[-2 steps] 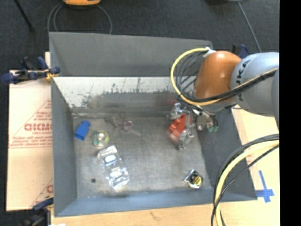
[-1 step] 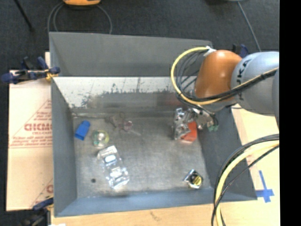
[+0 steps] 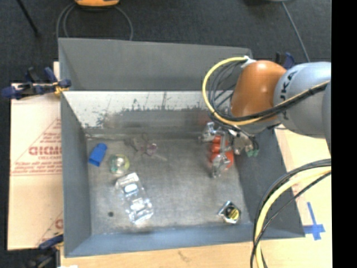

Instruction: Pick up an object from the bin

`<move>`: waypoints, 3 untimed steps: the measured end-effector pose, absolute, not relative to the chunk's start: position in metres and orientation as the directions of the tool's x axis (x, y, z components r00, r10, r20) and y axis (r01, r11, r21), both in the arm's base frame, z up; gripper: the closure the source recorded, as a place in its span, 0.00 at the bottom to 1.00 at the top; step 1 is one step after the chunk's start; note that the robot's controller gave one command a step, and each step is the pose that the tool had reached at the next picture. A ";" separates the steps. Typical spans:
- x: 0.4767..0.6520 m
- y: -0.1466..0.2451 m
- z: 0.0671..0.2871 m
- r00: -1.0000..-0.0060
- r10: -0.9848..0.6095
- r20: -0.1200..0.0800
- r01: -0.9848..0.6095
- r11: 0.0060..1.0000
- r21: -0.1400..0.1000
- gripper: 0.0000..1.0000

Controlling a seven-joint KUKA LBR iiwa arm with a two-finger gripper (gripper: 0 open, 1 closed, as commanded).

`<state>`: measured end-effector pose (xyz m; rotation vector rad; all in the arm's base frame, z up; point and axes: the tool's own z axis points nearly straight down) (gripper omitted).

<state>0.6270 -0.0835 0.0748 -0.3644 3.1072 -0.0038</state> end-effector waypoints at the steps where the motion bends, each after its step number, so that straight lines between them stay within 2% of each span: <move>1: 0.633 -0.131 0.086 -0.786 -0.618 -0.006 -0.618 0.786 -0.008 0.00; 2: 0.633 -0.126 0.086 -0.787 -0.617 -0.010 -0.617 0.787 -0.002 1.00; 3: 0.633 -0.124 0.243 -0.714 -0.700 -0.009 -0.700 0.714 -0.012 1.00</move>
Offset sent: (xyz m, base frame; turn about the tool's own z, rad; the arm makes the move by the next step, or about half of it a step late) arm 0.0042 -0.0440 0.0092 -0.4363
